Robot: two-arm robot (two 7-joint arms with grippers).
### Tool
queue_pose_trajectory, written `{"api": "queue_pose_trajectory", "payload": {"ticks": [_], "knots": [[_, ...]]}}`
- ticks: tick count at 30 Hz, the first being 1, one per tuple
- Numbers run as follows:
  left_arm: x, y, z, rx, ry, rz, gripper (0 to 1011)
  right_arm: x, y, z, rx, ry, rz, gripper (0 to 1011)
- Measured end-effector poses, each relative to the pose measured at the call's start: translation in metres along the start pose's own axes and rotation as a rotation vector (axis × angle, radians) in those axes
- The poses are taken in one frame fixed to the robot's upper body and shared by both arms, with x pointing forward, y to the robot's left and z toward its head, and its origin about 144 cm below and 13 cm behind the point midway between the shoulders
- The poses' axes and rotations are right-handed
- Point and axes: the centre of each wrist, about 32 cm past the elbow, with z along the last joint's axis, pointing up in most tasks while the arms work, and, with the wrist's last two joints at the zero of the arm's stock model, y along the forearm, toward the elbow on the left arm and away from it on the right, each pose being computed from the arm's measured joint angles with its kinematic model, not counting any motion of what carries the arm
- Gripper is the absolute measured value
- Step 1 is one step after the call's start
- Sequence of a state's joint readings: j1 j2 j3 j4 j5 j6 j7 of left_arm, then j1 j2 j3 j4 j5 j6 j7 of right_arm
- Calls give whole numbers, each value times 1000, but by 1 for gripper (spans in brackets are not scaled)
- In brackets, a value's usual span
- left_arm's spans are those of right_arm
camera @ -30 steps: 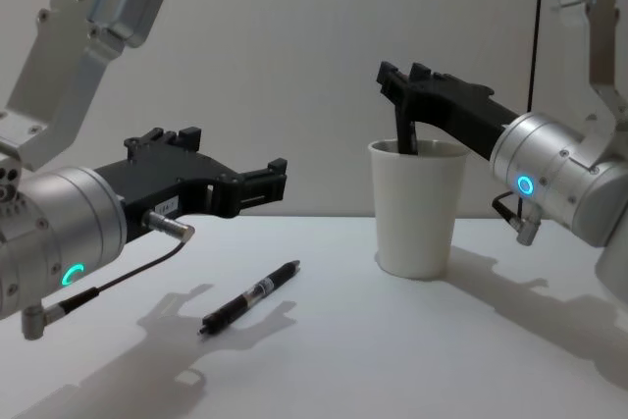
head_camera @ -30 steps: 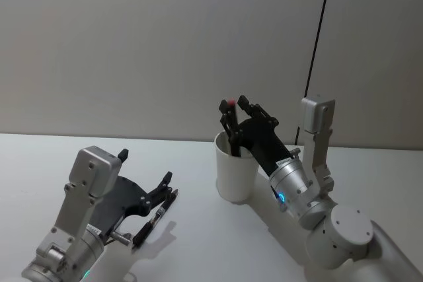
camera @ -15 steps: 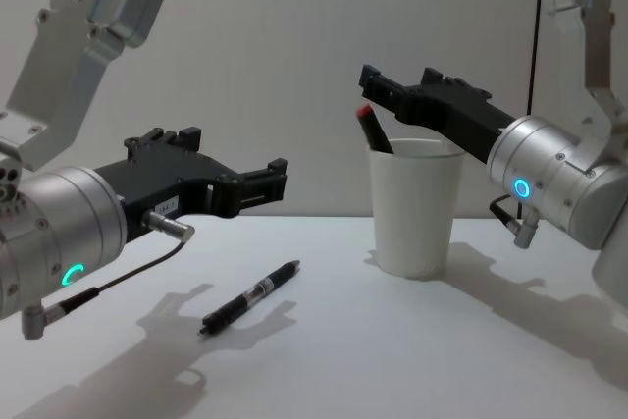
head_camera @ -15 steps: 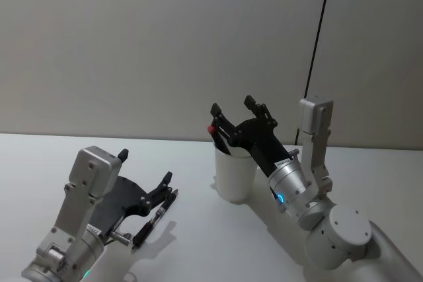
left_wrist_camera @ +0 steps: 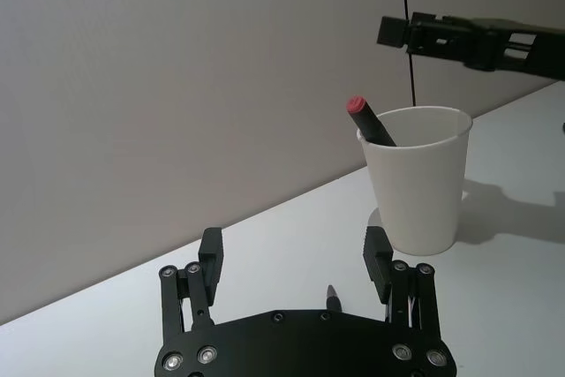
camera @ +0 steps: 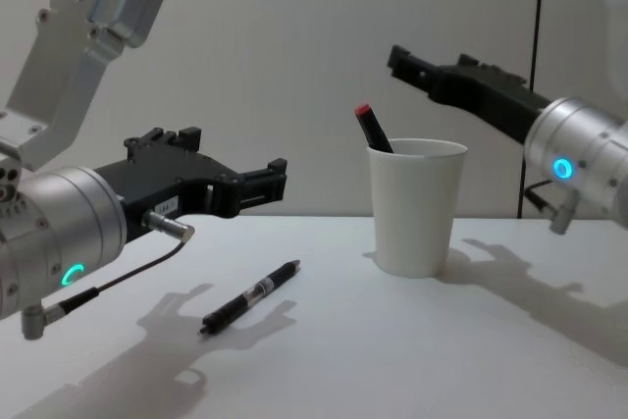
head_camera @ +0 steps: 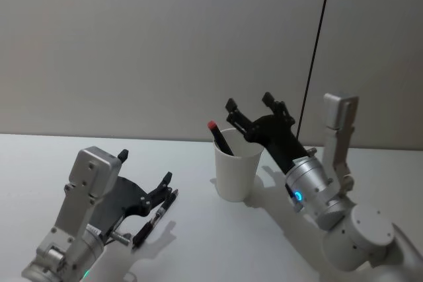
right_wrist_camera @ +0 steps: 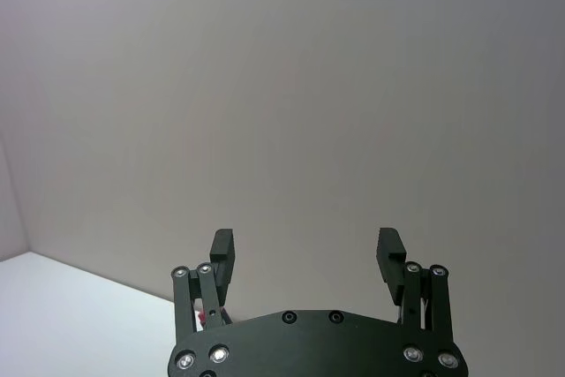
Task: Place the pen into the pen holder.
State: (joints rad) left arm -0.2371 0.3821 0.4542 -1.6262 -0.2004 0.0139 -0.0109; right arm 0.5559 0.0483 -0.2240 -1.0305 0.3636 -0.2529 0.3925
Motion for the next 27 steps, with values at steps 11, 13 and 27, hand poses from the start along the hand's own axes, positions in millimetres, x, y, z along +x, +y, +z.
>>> {"api": "queue_pose_trajectory", "payload": {"ticks": [11, 13, 27], "knots": [[0, 0, 0, 0, 0, 0, 1000, 3, -28, 18, -14, 46, -67, 1001], [0, 0, 0, 0, 0, 0, 1000, 4, -31, 19, -16, 48, -72, 1001], [0, 0, 0, 0, 0, 0, 1000, 1, -52, 19, -52, 15, -97, 1001]]}}
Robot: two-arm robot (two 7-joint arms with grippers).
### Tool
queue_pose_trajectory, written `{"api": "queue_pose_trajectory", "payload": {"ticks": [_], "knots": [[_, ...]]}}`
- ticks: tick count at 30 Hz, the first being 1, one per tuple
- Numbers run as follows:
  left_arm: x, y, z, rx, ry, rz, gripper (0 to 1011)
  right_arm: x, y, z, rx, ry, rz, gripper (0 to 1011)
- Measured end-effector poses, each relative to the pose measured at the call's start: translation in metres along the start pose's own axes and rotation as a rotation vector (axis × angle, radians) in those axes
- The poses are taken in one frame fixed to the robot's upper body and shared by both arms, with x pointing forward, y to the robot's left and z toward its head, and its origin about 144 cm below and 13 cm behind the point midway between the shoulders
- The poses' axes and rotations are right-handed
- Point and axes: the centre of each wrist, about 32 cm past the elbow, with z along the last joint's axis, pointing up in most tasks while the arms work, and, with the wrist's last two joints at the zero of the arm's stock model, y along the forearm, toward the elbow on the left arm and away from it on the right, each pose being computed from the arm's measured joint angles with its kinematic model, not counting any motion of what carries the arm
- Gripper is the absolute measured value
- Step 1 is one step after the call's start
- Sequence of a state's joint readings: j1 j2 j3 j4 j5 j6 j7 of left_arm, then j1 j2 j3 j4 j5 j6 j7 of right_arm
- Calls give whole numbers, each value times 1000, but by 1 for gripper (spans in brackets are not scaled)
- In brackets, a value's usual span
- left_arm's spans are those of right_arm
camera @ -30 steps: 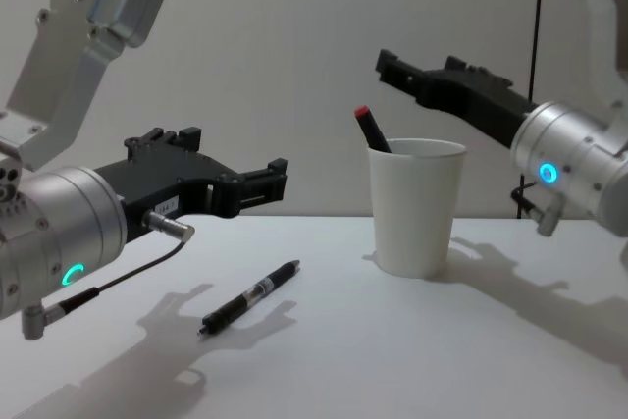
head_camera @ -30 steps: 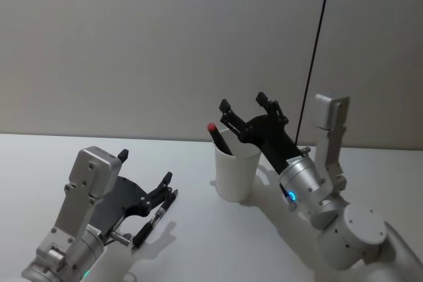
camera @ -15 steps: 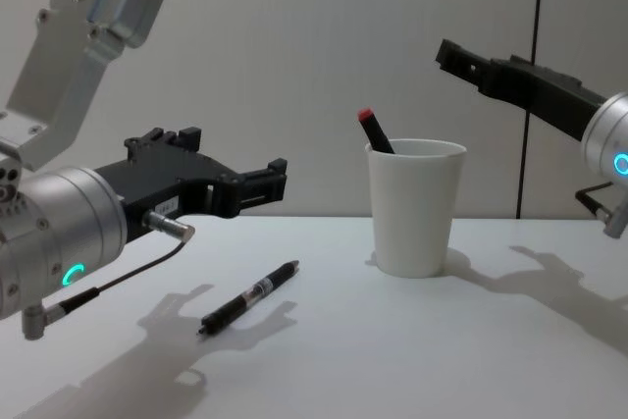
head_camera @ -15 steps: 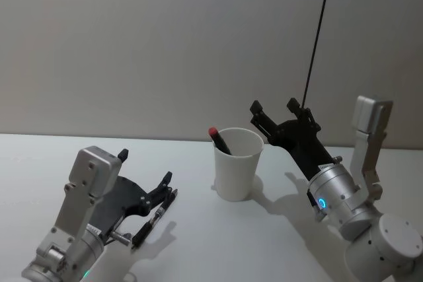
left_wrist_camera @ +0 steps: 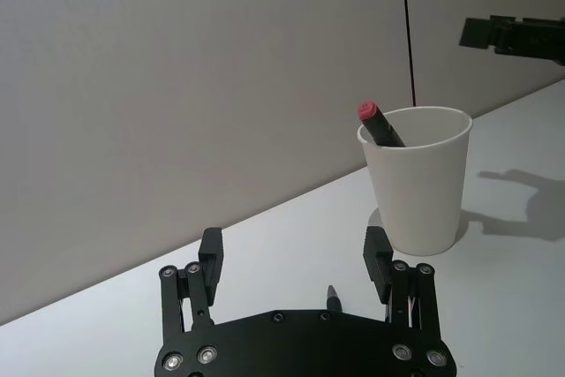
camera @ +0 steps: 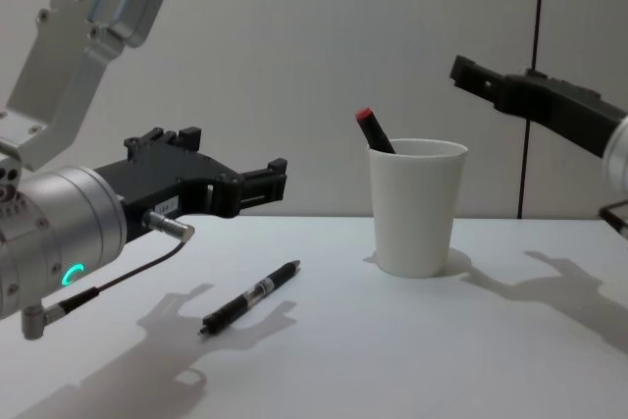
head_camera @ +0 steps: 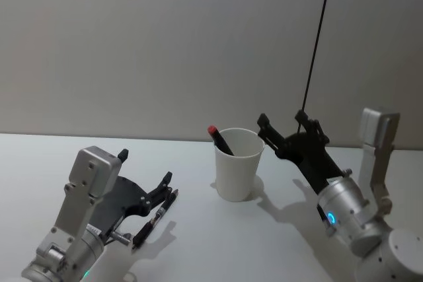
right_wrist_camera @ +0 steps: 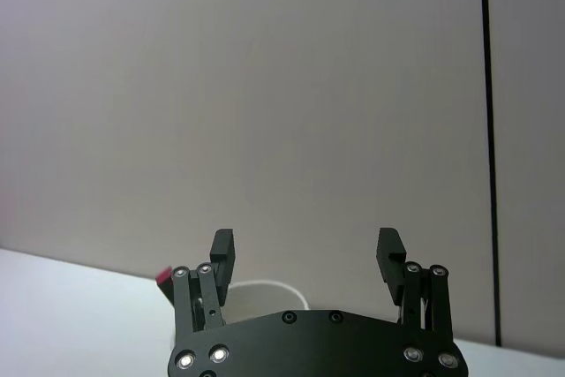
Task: Place the pen into the pen holder.
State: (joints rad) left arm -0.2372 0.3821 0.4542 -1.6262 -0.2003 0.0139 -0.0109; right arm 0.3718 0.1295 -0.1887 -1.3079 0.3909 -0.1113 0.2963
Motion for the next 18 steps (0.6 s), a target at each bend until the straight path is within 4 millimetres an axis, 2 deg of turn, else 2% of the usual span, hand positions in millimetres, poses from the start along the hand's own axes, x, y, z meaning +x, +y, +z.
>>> {"api": "queue_pose_trajectory", "payload": {"ticks": [18], "knots": [[0, 0, 0, 0, 0, 0, 1000, -8, -51, 4, -83, -89, -51, 1001]]}}
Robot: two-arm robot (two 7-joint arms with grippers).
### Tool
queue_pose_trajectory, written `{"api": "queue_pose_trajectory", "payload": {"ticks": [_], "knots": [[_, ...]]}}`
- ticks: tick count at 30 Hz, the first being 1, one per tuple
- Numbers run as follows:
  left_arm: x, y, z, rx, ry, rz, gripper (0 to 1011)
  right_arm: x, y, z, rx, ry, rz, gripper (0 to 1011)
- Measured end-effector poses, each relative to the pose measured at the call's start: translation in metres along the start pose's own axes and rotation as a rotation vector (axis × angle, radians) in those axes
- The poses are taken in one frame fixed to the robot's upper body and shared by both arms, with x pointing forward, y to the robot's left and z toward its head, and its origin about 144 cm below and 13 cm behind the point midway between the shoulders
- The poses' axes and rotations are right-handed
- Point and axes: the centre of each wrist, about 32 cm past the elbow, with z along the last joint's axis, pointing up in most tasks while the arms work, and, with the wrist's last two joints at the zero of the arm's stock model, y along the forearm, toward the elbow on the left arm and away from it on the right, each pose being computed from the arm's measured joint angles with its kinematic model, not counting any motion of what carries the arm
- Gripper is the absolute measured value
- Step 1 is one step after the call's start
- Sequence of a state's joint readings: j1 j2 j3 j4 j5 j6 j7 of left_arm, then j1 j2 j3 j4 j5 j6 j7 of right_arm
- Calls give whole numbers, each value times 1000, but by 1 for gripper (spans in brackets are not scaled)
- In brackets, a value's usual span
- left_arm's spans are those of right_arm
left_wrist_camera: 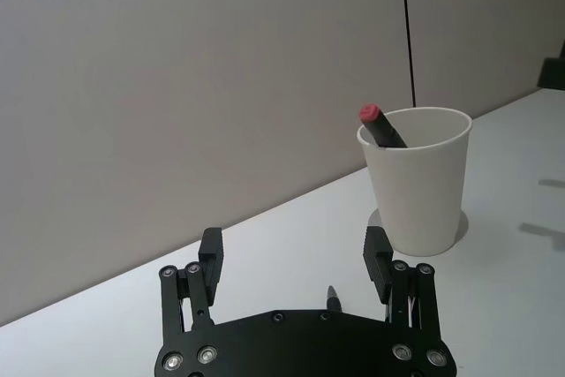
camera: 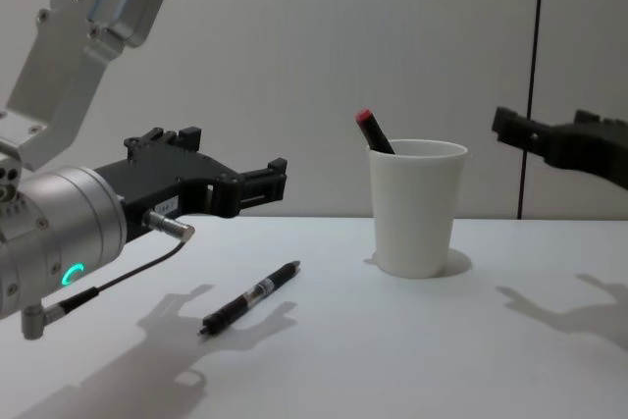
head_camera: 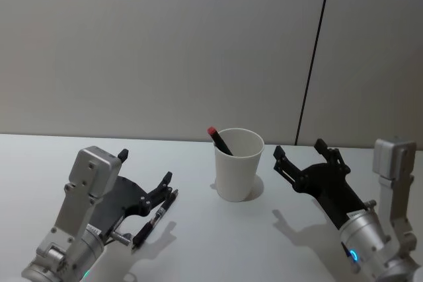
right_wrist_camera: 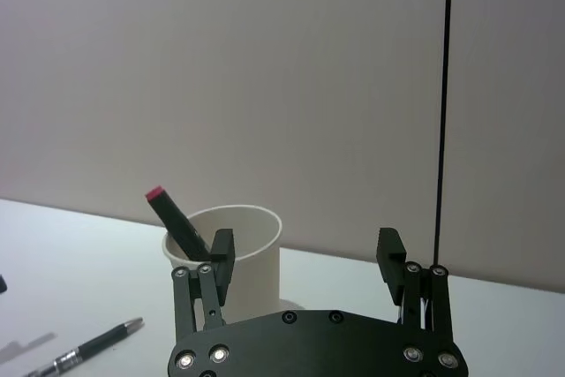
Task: Place the pen into the pen holder.
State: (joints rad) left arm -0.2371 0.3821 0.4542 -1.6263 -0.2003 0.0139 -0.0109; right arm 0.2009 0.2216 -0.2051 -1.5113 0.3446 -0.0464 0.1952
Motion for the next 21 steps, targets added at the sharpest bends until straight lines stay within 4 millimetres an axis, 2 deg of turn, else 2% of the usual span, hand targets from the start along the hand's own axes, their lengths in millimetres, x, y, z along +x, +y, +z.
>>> {"api": "queue_pose_trajectory", "payload": {"ticks": [15, 21], "knots": [[0, 0, 0, 0, 0, 0, 1000, -13, -44, 5, -68, -75, -29, 1001], [0, 0, 0, 0, 0, 0, 1000, -18, -55, 8, -85, -95, -35, 1001]]}}
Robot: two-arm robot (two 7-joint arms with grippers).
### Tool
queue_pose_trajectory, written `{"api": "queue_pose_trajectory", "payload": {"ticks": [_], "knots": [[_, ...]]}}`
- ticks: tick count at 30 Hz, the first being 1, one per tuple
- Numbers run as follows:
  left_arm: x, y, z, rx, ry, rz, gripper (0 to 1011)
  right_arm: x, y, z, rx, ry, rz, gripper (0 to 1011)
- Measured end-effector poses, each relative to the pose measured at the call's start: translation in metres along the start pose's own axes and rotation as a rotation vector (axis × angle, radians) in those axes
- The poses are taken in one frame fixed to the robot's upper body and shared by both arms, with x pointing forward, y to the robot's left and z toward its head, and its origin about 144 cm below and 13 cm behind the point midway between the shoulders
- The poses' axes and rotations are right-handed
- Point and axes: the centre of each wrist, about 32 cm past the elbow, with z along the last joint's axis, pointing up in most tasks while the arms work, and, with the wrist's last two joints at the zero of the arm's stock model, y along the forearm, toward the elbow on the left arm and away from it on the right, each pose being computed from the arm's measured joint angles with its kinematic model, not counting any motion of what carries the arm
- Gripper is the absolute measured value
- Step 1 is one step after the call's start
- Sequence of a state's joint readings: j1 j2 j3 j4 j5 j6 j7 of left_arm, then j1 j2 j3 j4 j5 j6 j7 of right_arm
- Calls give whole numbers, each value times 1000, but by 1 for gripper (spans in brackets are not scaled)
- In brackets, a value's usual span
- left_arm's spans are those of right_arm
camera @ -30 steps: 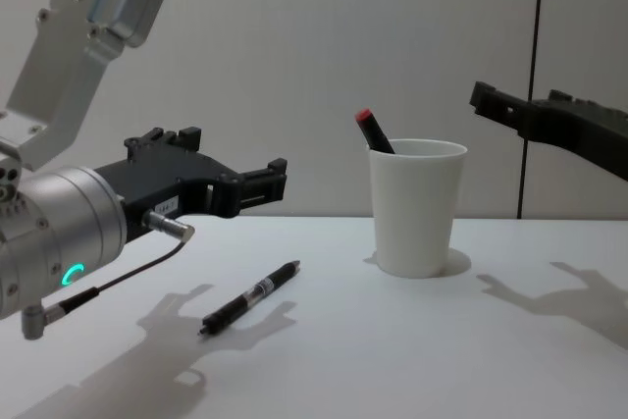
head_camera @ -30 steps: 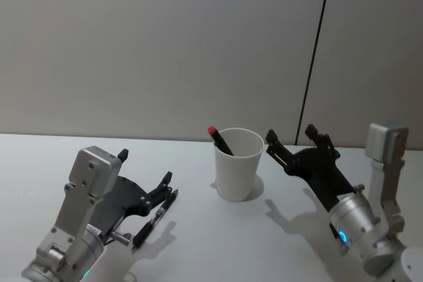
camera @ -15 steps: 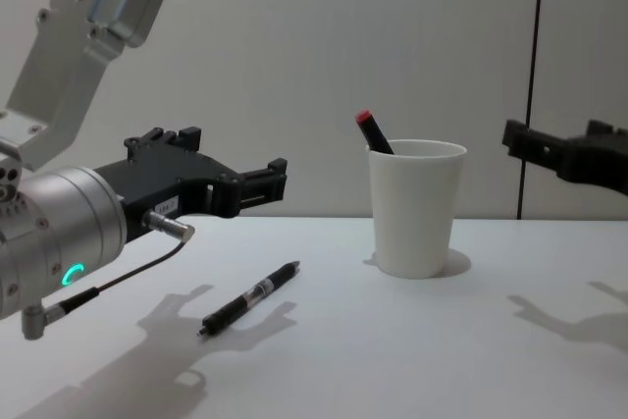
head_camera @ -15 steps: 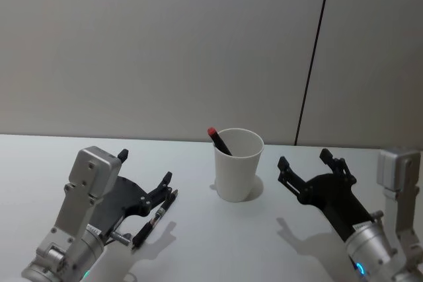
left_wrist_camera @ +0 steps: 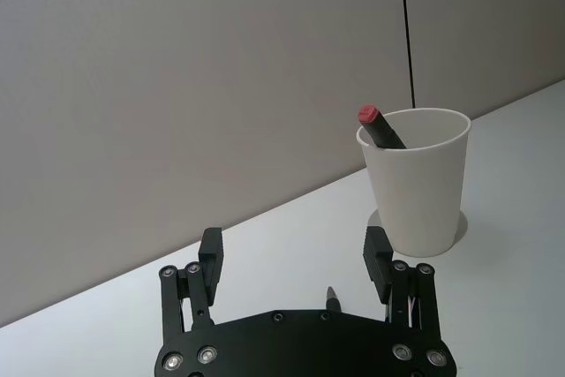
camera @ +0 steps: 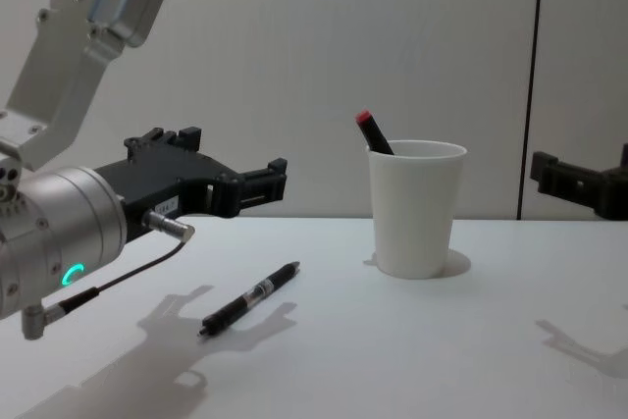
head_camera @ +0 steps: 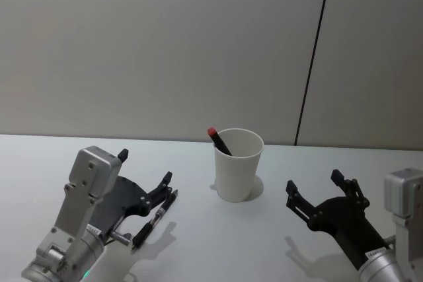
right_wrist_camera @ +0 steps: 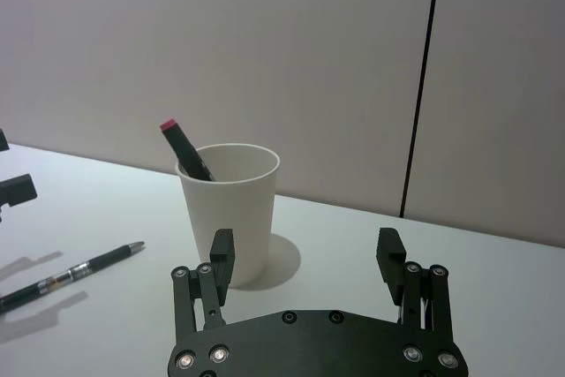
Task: Place the pen into the pen holder.
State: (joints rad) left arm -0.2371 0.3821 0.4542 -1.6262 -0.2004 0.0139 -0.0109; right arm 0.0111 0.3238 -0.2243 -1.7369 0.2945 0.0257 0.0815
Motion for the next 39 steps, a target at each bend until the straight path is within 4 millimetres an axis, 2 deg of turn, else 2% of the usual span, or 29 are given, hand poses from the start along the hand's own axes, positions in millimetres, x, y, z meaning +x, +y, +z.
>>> {"api": "queue_pose_trajectory", "payload": {"ticks": [5, 24, 39], "knots": [[0, 0, 0, 0, 0, 0, 1000, -2, -6, 1, -9, -11, -3, 1001], [1, 1, 1, 7, 12, -14, 1000, -2, -8, 1, -10, -13, -4, 1001], [7, 15, 11, 122, 107, -83, 1000, -2, -8, 1, -9, -13, -4, 1001]]}}
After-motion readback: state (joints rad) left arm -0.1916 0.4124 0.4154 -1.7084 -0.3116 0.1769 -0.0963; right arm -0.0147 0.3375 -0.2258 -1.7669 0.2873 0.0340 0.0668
